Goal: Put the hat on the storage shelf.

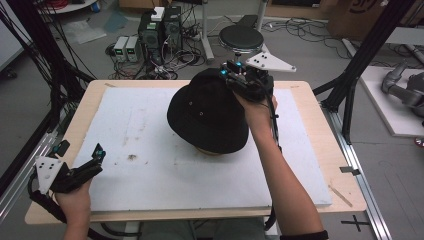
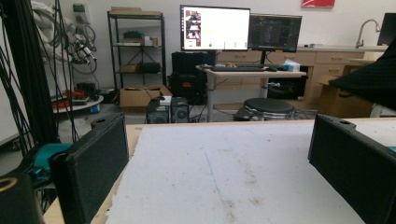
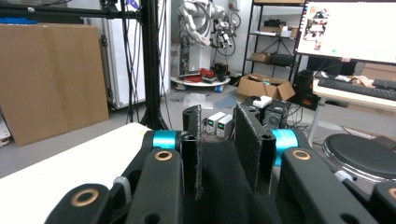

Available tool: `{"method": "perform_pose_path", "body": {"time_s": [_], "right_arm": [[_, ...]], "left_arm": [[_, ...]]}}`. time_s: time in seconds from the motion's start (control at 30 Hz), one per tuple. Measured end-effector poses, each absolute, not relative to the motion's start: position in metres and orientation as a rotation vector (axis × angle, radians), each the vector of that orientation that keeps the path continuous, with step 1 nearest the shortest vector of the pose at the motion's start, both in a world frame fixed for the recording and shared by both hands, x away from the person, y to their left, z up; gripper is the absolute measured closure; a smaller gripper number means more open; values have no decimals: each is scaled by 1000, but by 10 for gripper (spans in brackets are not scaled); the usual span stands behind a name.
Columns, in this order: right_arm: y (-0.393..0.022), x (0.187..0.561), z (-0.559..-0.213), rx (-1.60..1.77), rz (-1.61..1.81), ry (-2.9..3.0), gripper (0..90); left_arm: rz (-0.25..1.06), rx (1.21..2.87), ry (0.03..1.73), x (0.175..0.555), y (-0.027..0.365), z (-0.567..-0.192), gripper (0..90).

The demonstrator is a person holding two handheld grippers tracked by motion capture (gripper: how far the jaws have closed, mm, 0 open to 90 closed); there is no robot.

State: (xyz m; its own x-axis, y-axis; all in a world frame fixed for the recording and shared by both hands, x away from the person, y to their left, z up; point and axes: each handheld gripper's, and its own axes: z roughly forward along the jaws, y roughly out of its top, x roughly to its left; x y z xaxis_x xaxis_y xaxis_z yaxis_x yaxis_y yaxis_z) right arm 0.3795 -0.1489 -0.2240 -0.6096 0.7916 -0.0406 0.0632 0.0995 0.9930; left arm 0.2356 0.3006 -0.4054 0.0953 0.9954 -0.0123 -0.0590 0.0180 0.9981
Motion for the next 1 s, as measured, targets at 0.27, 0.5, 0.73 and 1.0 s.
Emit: {"method": "perform_pose_path", "body": {"time_s": [0.27,0.5,0.73,1.0], "right_arm": [[-150,378,-221,844,1541,1721,364],[-155,371,-214,812,1533,1639,216],[-170,363,-207,822,1547,1557,126],[-196,347,-201,793,1540,1521,109]], "left_arm": [[1153,1197,1103,236,300,-405,55],[1153,1199,1102,236,300,-406,55],[1154,1195,1101,236,299,-406,55],[1149,1199,1098,237,298,-406,55]]}}
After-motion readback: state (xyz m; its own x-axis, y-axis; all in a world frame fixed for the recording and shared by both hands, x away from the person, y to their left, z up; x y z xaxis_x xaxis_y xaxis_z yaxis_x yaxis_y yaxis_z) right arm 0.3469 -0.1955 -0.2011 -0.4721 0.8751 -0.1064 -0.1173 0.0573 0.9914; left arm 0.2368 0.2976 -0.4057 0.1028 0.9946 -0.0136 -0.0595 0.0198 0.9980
